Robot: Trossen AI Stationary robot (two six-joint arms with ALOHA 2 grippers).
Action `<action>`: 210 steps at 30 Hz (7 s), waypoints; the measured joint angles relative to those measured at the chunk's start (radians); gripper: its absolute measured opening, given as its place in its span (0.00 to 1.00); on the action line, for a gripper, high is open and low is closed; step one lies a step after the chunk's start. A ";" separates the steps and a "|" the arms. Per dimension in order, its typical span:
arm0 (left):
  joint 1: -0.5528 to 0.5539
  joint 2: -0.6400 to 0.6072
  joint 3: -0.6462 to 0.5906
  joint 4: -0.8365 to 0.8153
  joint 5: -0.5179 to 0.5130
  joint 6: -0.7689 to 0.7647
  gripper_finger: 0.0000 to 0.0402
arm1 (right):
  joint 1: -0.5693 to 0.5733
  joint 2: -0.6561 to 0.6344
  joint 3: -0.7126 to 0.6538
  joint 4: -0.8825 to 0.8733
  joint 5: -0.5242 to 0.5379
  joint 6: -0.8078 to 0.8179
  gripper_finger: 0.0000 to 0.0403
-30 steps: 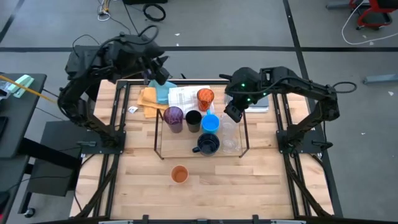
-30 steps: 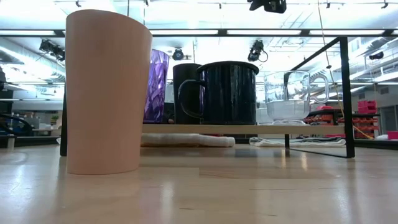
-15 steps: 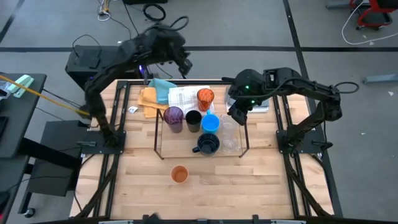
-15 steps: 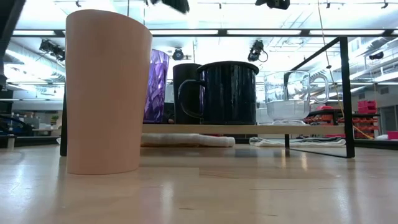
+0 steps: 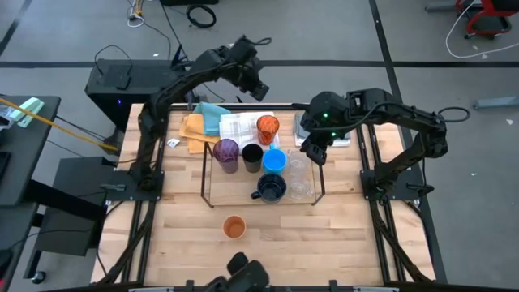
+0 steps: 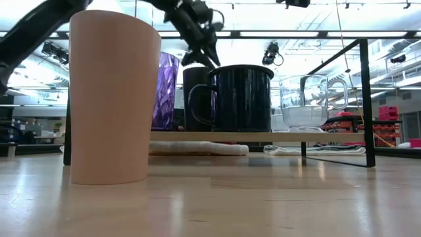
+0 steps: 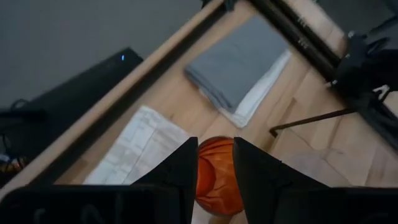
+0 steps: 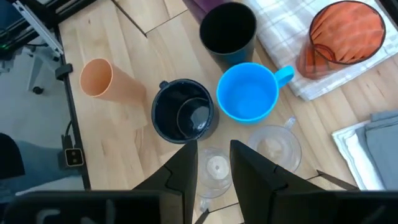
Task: Stack small to large cups/mugs on shelf
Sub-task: Put the orange glass on the shelf
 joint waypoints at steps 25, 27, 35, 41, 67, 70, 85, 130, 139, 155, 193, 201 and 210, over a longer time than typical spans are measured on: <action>-0.084 0.175 0.000 -0.220 -0.162 0.005 0.58 | 0.000 -0.001 0.000 -0.018 -0.018 -0.020 0.30; -0.087 0.183 0.000 -0.223 -0.160 0.003 0.59 | 0.000 -0.001 0.000 -0.018 -0.019 -0.020 0.30; -0.095 0.185 0.000 -0.196 -0.155 0.000 0.58 | 0.000 -0.001 0.000 -0.015 -0.018 -0.011 0.30; -0.099 0.201 0.000 -0.186 -0.135 -0.008 0.58 | 0.000 -0.001 0.000 -0.014 -0.012 -0.010 0.30; -0.102 0.248 0.000 -0.110 -0.123 0.003 0.34 | 0.000 -0.001 0.000 -0.013 -0.006 -0.012 0.29; -0.100 0.248 0.000 -0.102 -0.123 0.003 0.23 | -0.001 -0.001 0.000 -0.013 0.005 -0.013 0.29; -0.090 0.237 0.000 -0.114 -0.122 0.045 0.03 | -0.001 0.000 0.000 -0.013 0.012 -0.017 0.29; -0.675 -0.292 0.000 -0.509 -0.555 -0.280 0.03 | -0.006 0.000 -0.003 -0.016 0.099 0.036 0.29; -0.702 -0.192 -0.027 -0.503 -0.554 -0.468 0.03 | -0.005 0.000 -0.003 -0.017 0.099 -0.052 0.29; -0.699 -0.159 -0.049 -0.503 -0.515 -0.859 0.03 | -0.002 0.000 -0.003 -0.018 0.099 -0.151 0.29; -0.799 -0.358 -0.482 -0.439 -0.568 -1.320 0.03 | -0.002 0.000 -0.003 -0.059 0.098 -0.222 0.29; -0.804 -0.359 -0.537 -0.391 -0.569 -1.325 0.03 | -0.002 0.000 -0.003 -0.058 0.098 -0.221 0.29; -0.816 -0.359 -0.594 -0.328 -0.582 -1.345 0.03 | -0.002 0.000 -0.003 -0.058 0.098 -0.218 0.29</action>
